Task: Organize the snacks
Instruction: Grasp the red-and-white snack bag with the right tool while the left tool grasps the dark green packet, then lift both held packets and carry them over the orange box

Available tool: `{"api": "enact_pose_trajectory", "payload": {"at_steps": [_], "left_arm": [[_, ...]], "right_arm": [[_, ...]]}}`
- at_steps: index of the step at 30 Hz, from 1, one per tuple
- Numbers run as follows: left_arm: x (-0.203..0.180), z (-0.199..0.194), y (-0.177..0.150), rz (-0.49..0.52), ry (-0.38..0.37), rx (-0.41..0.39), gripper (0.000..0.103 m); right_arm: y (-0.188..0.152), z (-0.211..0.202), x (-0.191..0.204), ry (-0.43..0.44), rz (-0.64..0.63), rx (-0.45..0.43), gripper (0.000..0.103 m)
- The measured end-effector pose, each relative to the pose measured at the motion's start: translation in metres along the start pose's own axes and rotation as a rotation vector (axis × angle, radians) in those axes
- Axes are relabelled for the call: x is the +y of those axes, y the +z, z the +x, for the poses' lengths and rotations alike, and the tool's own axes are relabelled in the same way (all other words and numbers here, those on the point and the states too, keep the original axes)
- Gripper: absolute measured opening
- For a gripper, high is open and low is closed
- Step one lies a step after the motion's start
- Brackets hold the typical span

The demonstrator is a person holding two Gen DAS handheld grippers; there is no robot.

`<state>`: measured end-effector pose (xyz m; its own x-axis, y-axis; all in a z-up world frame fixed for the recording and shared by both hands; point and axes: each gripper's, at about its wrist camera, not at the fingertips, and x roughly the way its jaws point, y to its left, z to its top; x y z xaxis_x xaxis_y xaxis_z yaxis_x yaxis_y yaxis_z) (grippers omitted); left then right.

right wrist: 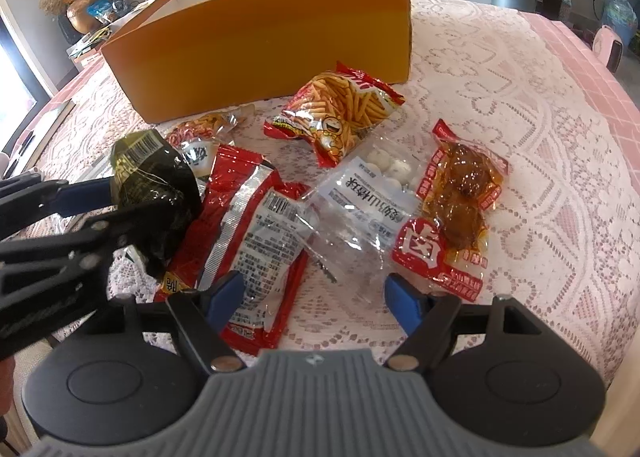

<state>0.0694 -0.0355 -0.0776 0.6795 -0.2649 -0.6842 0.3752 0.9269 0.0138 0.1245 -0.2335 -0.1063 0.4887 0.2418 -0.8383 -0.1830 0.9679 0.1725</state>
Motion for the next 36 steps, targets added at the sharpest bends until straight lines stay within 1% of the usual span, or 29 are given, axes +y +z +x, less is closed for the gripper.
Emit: {"api": "enact_pose_trajectory", "payload": {"at_steps": [2,5,8,11,13,20,24,27,30,34,36], "left_arm": [[0.0,0.002,0.001,-0.012,-0.009,0.029,0.045],[0.008,0.01,0.002,-0.087,-0.043,0.069,0.043],[0.012,0.015,0.003,-0.114,-0.023,0.075,0.041],[0.017,0.025,0.002,-0.158,-0.026,0.1,0.041],[0.016,0.027,0.001,-0.146,0.002,0.11,0.037],[0.021,0.013,-0.002,-0.16,-0.002,0.094,0.035],[0.025,-0.003,0.003,-0.171,0.005,0.051,0.035],[0.031,-0.012,0.007,-0.186,0.012,0.02,0.035],[0.038,-0.018,0.008,-0.193,0.035,0.01,0.035],[0.046,-0.022,0.007,-0.213,0.042,0.011,0.035],[0.049,-0.023,0.006,-0.216,0.048,0.007,0.035]], "right_arm": [[0.0,0.0,0.0,-0.001,0.002,0.0,0.075],[0.0,0.0,-0.001,-0.003,0.008,-0.001,0.075],[0.0,0.001,-0.003,-0.001,0.016,-0.001,0.075],[0.0,0.001,-0.003,0.0,0.014,-0.002,0.075],[-0.001,0.001,-0.002,-0.002,0.006,-0.007,0.075],[-0.001,-0.003,0.001,0.006,0.006,-0.01,0.075],[-0.001,-0.009,0.009,0.021,-0.007,-0.031,0.075],[0.001,-0.01,0.011,0.045,0.02,-0.031,0.074],[0.003,-0.011,0.014,0.056,0.041,-0.027,0.073],[0.005,-0.023,0.025,0.028,0.021,-0.069,0.072],[0.006,-0.032,0.032,0.013,0.006,-0.114,0.072]]}}
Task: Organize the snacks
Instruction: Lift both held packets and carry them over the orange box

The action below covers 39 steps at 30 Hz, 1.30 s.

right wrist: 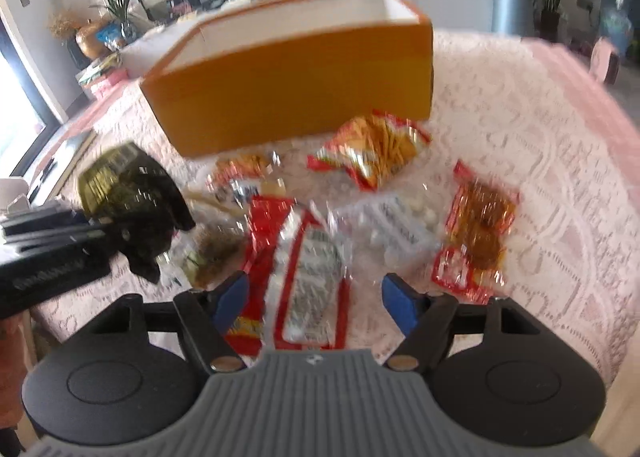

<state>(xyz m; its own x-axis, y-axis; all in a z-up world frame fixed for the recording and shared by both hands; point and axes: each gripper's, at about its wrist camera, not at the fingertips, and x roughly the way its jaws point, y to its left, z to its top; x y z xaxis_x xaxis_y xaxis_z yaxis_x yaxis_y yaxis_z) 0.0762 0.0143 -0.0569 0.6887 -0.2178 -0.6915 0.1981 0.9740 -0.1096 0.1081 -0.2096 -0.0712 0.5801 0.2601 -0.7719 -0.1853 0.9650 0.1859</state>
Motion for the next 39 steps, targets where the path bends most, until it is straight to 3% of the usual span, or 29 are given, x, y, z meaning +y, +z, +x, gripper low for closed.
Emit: {"api": "enact_pose_trajectory", "payload": {"at_steps": [3,8,19,21,28,39], "left_arm": [[0.004,-0.001,-0.001,-0.005,0.006,-0.001,0.035],[0.011,-0.005,-0.004,-0.019,0.006,-0.009,0.035],[0.017,-0.005,-0.006,-0.029,-0.005,-0.006,0.035],[0.017,-0.005,-0.006,-0.031,-0.003,-0.004,0.035],[0.017,-0.006,-0.007,-0.03,-0.003,0.002,0.035],[0.011,-0.024,0.001,-0.021,0.065,0.013,0.035]], "right_arm": [[0.002,-0.008,0.013,0.01,-0.045,-0.04,0.072],[-0.003,0.012,0.019,0.054,-0.022,0.038,0.071],[0.004,0.051,0.018,-0.01,0.066,0.113,0.075],[0.005,0.054,0.019,-0.019,0.056,0.113,0.07],[0.003,0.046,0.016,-0.009,0.041,0.098,0.066],[0.004,-0.002,0.022,0.124,0.022,0.04,0.065]]}}
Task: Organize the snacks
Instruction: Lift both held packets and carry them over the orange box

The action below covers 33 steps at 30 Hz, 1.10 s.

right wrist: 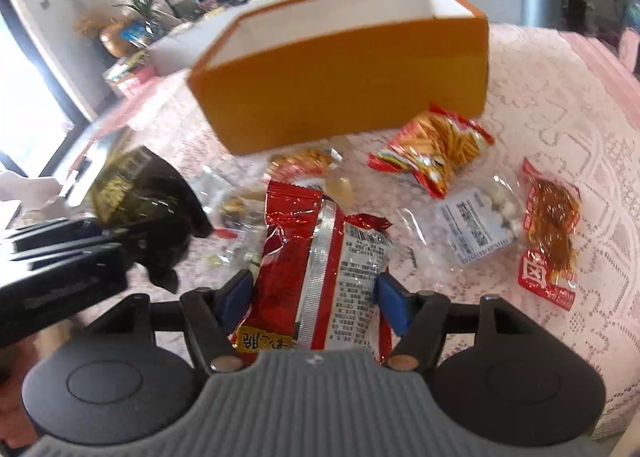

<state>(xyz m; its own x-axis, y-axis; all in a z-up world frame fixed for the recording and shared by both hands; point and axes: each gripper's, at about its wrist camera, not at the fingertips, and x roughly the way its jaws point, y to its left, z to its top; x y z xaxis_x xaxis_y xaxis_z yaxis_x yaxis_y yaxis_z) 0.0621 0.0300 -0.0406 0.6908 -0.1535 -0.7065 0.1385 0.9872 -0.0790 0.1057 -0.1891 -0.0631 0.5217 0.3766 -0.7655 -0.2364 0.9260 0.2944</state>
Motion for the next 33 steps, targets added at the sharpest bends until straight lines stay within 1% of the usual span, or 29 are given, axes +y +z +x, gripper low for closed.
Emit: {"api": "enact_pose_trajectory", "payload": {"at_steps": [3,7,15,24,28,33], "left_arm": [[-0.002,-0.008,0.003,0.005,0.009,-0.011,0.035],[-0.009,-0.018,0.009,0.031,0.025,-0.031,0.035],[-0.018,-0.032,0.035,0.083,0.046,-0.089,0.035],[-0.026,-0.031,0.075,0.17,0.079,-0.172,0.035],[-0.027,-0.023,0.095,0.188,0.079,-0.187,0.035],[-0.03,-0.005,0.119,0.224,0.09,-0.201,0.035]], "right_arm": [[0.002,-0.015,0.003,0.016,-0.015,-0.034,0.065],[0.008,-0.037,0.005,0.009,-0.051,-0.088,0.065],[0.037,-0.069,0.002,0.008,-0.117,-0.161,0.065],[0.097,-0.083,0.004,0.022,-0.188,-0.24,0.065],[0.126,-0.082,0.004,0.031,-0.202,-0.265,0.065],[0.166,-0.07,0.006,0.027,-0.231,-0.293,0.065]]}}
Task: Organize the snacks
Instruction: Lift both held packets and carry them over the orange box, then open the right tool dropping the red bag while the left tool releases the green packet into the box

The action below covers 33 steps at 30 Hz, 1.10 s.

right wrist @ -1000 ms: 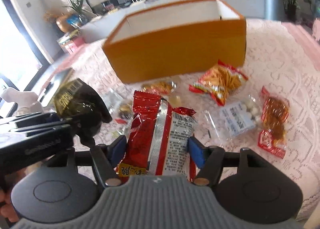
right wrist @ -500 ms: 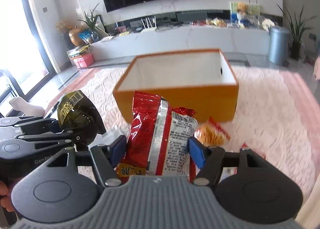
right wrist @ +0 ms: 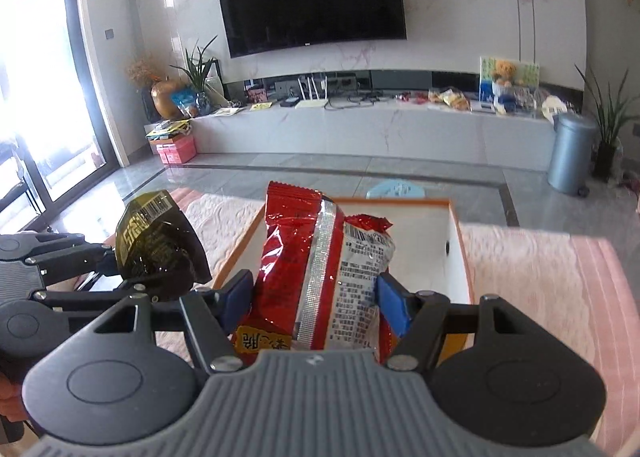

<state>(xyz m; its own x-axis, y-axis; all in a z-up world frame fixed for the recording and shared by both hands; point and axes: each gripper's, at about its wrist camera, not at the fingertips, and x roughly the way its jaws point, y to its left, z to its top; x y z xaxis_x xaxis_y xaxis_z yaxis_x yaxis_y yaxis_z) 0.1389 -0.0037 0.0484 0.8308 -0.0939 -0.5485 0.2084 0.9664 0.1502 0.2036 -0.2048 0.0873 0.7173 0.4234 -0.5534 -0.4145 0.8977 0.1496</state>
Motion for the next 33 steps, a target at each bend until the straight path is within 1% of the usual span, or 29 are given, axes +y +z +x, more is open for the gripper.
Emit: {"api": "enact_pose_trajectory", "payload": {"at_steps": [5,9,11,14,16,18,21,24,28,33], "left_arm": [[0.003,0.027,0.011,0.021,-0.017,0.006,0.035],[0.006,0.059,0.015,0.027,-0.024,0.054,0.035],[0.008,0.075,0.014,0.034,-0.029,0.078,0.035],[0.011,0.097,0.012,0.039,-0.041,0.127,0.035],[0.012,0.113,0.008,0.035,-0.054,0.169,0.035],[0.016,0.124,0.006,0.038,-0.061,0.206,0.035],[0.019,0.138,0.0,0.041,-0.082,0.257,0.035],[0.023,0.151,-0.004,0.036,-0.096,0.317,0.035],[0.023,0.161,-0.007,0.049,-0.093,0.376,0.035],[0.018,0.166,-0.009,0.067,-0.098,0.427,0.035]], "right_arm": [[0.029,0.037,-0.009,0.007,-0.025,0.007,0.065],[0.043,0.077,-0.019,-0.008,-0.046,0.046,0.065],[0.044,0.096,-0.023,-0.02,-0.051,0.075,0.065],[0.043,0.131,-0.033,-0.034,-0.051,0.145,0.065],[0.039,0.152,-0.036,-0.027,-0.044,0.206,0.065],[0.037,0.177,-0.043,-0.015,-0.021,0.285,0.065],[0.033,0.204,-0.051,-0.005,-0.003,0.369,0.065],[0.03,0.221,-0.051,-0.003,-0.025,0.43,0.065],[0.026,0.24,-0.053,0.003,-0.039,0.515,0.065],[0.017,0.253,-0.056,0.002,-0.043,0.58,0.065]]}}
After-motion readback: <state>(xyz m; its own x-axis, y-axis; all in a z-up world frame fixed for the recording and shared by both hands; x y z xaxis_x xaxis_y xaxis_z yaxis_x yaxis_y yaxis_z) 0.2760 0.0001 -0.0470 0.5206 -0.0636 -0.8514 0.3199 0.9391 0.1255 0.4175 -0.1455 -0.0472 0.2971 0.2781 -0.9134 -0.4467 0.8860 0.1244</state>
